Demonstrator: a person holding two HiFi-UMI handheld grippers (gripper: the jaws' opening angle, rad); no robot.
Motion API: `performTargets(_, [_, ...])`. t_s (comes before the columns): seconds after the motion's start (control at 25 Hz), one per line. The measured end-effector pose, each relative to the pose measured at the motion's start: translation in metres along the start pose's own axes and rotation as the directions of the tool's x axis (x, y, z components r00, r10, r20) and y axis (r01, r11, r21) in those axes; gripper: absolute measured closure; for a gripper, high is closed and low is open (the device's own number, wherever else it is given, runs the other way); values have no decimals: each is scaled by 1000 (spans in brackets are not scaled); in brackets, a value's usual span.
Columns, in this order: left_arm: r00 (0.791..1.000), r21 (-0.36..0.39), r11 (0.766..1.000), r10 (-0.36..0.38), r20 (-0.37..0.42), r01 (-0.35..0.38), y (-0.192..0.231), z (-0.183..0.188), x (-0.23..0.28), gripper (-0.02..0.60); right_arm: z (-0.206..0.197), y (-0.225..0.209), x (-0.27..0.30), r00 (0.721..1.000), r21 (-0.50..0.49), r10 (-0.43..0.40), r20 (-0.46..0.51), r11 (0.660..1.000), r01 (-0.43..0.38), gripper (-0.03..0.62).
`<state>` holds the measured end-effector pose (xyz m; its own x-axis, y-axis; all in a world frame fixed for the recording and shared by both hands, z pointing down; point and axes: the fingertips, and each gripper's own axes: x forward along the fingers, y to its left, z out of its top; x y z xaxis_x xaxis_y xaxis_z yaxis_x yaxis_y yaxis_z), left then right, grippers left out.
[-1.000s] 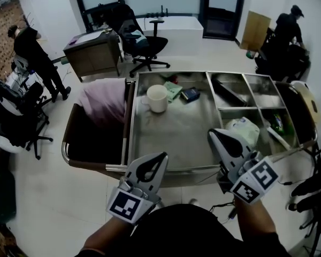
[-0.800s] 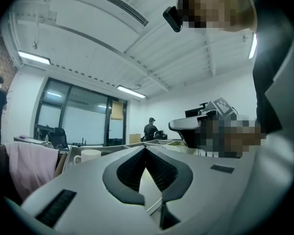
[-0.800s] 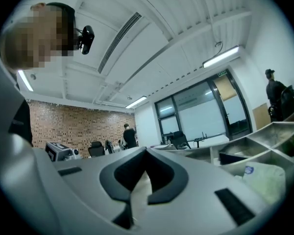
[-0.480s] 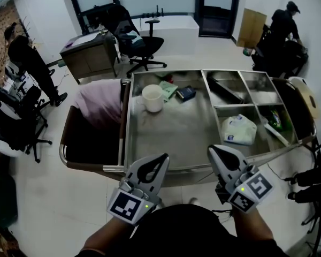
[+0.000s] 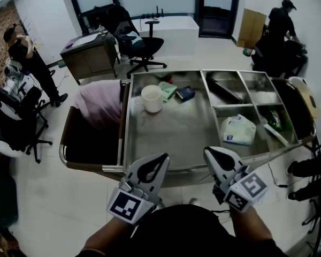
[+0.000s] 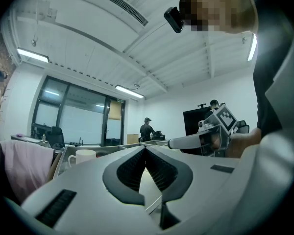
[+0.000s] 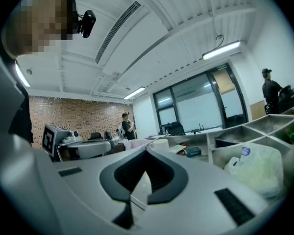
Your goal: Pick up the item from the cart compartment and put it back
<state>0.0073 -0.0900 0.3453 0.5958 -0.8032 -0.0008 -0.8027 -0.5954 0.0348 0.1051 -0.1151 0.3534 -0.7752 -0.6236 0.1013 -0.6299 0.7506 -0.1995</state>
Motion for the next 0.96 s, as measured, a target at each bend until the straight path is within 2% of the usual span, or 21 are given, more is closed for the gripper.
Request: performTargets(0.96, [1000, 1, 1000, -6, 0, 6, -1, -2, -1, 581, -2, 5, 0, 1000, 0, 9, -2, 1000, -9, 582])
